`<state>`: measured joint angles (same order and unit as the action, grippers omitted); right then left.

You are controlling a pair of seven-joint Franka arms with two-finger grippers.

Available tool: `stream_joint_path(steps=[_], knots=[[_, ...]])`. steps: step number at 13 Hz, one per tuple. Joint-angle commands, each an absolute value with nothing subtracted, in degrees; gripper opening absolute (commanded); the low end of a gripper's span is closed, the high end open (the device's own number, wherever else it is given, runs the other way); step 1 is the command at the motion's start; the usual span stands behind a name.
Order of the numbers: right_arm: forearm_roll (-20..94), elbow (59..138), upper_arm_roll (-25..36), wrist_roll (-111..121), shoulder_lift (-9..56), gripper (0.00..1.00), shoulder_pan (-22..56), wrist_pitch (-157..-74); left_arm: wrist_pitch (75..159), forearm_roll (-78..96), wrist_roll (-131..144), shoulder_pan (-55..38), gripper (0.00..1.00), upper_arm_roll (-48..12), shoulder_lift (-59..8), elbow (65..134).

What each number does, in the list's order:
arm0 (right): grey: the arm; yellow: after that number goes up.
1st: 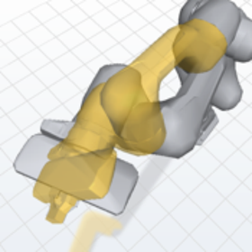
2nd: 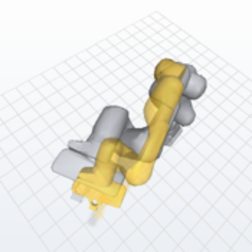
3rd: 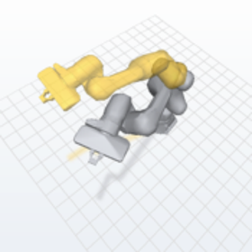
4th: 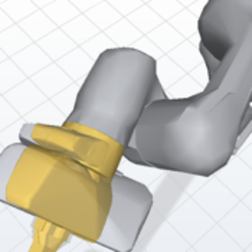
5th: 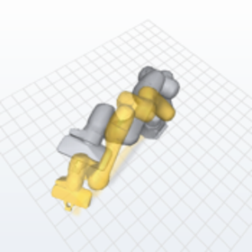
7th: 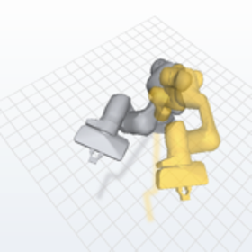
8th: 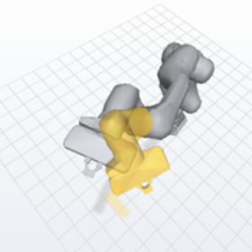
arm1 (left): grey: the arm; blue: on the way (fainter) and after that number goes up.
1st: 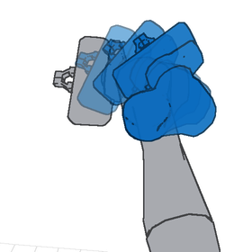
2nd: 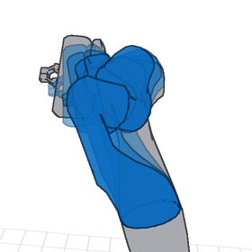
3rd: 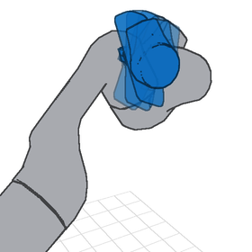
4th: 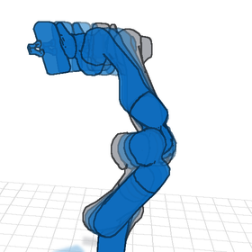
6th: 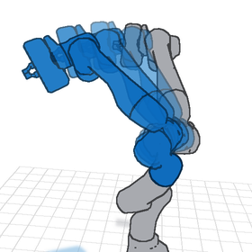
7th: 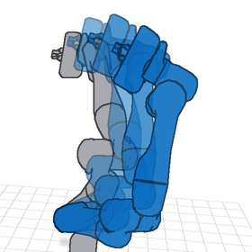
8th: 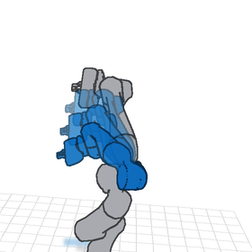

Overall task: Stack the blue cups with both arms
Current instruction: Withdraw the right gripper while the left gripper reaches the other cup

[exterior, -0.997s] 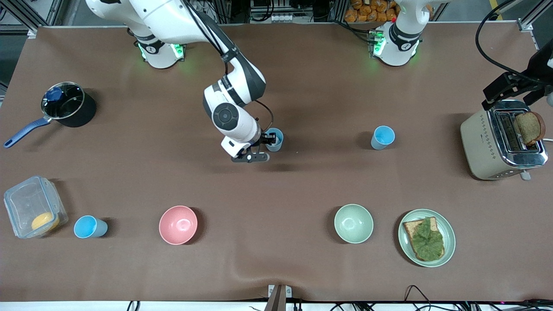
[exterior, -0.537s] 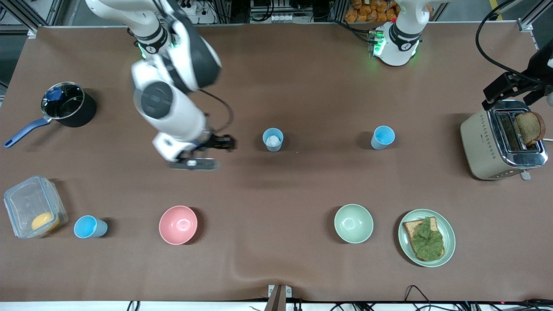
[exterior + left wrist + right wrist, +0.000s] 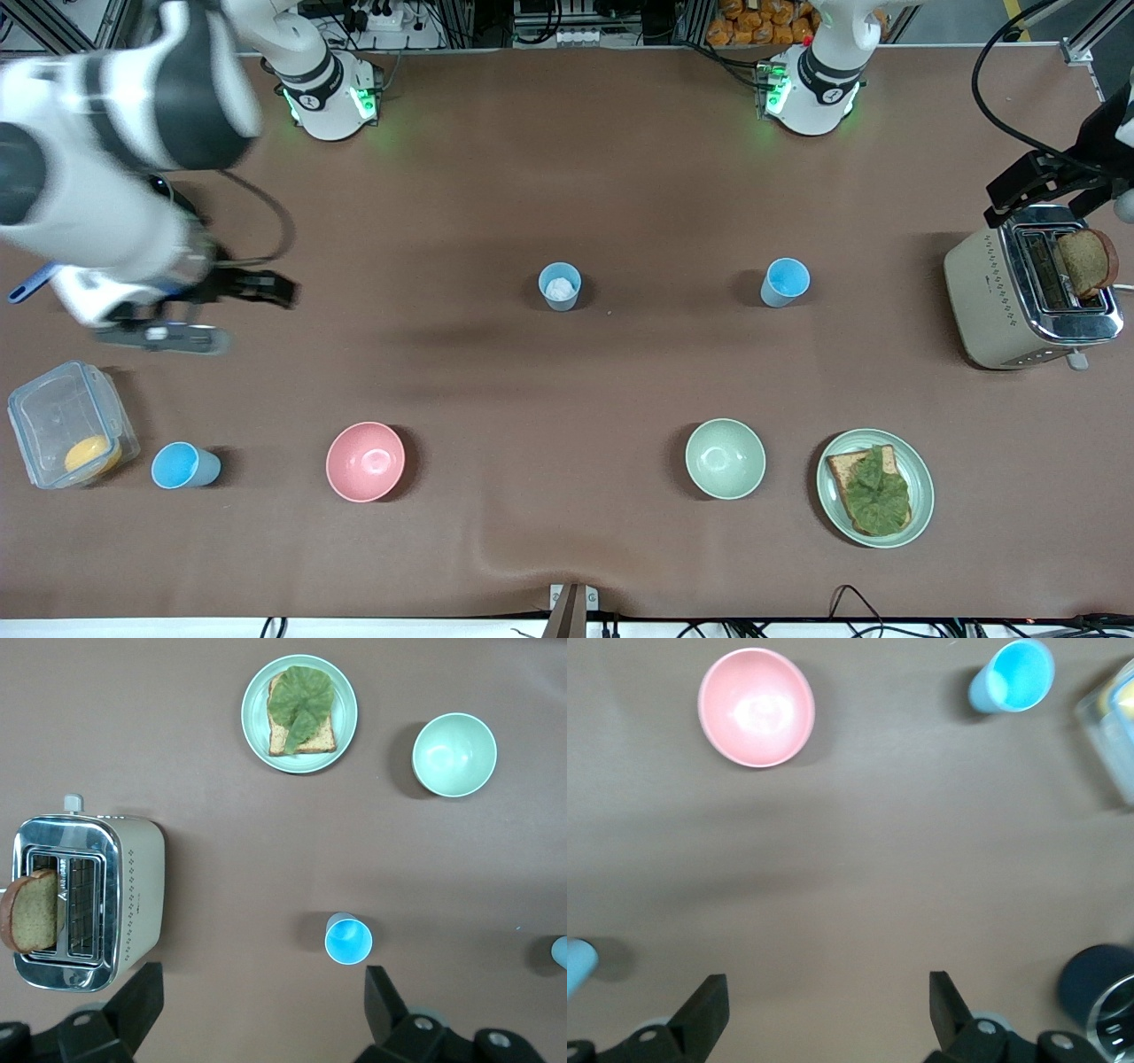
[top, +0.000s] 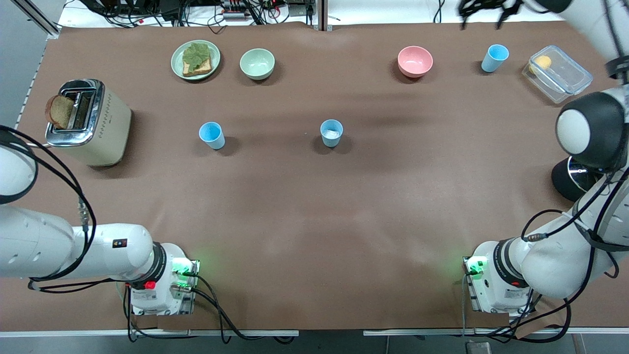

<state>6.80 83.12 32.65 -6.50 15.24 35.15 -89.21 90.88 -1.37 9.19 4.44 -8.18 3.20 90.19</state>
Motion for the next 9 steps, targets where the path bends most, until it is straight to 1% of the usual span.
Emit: stream_joint_path(steps=[1,3,4,5,6,8,9], knots=[[9.22,84.29,25.27,-0.28,12.66,1.00,23.70,-88.59,90.62,-2.11,10.10,3.52,1.00,-9.49,2.02,89.91],[9.23,84.29,14.73,0.35,12.30,1.00,13.06,-88.16,90.62,-2.11,10.11,2.99,1.00,-9.93,0.80,89.91],[9.05,84.29,11.28,0.26,12.22,1.00,10.14,-88.68,90.62,-2.02,10.19,2.99,1.00,-10.02,0.36,90.00],[8.88,84.81,9.34,0.18,11.87,1.00,8.02,-88.68,90.62,-2.02,10.20,3.08,1.00,-10.02,-0.78,89.83],[8.53,87.16,8.62,0.26,10.39,1.00,7.13,-89.90,90.79,-1.93,10.20,3.25,1.00,-10.02,-1.23,90.00],[5.91,95.93,8.44,0.44,4.95,1.00,7.11,-97.69,91.84,-1.32,10.37,3.25,1.00,-9.93,-2.81,90.52],[3.02,98.59,7.65,0.44,2.83,1.00,7.21,-100.17,93.15,-0.88,10.46,3.25,1.00,-10.02,-2.55,92.27]])
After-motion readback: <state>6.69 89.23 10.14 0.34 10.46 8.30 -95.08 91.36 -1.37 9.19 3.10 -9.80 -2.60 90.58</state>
